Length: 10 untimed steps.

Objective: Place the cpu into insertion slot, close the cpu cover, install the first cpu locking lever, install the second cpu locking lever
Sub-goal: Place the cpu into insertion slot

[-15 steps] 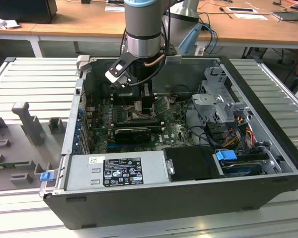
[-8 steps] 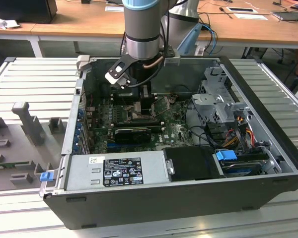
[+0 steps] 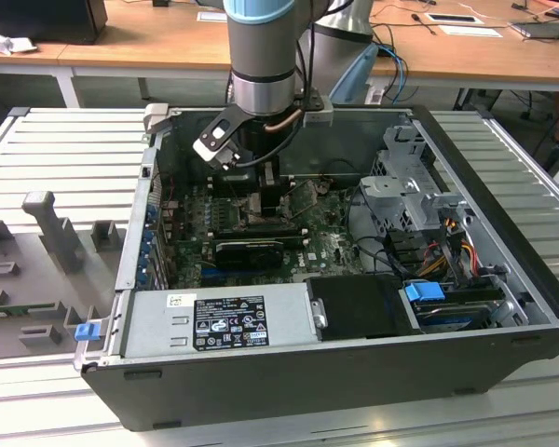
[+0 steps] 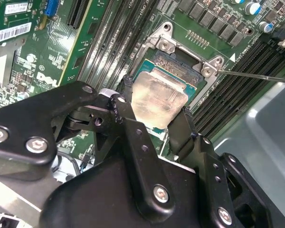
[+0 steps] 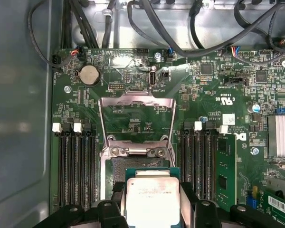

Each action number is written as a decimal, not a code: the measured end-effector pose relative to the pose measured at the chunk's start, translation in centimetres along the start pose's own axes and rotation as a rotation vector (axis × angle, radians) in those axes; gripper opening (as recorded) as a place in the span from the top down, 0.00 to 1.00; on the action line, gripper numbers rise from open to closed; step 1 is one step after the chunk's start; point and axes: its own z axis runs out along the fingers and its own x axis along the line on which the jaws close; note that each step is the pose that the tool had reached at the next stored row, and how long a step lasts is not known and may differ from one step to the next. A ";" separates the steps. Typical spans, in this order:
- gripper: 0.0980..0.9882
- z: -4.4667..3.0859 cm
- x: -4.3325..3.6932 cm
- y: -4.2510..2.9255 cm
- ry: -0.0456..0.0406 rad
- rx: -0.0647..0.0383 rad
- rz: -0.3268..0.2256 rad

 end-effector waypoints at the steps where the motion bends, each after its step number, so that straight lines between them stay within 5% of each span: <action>1: 0.50 0.06 0.01 -0.02 0.0001 0.000 0.000; 10: 0.50 0.78 0.37 -0.23 -0.0006 0.000 0.000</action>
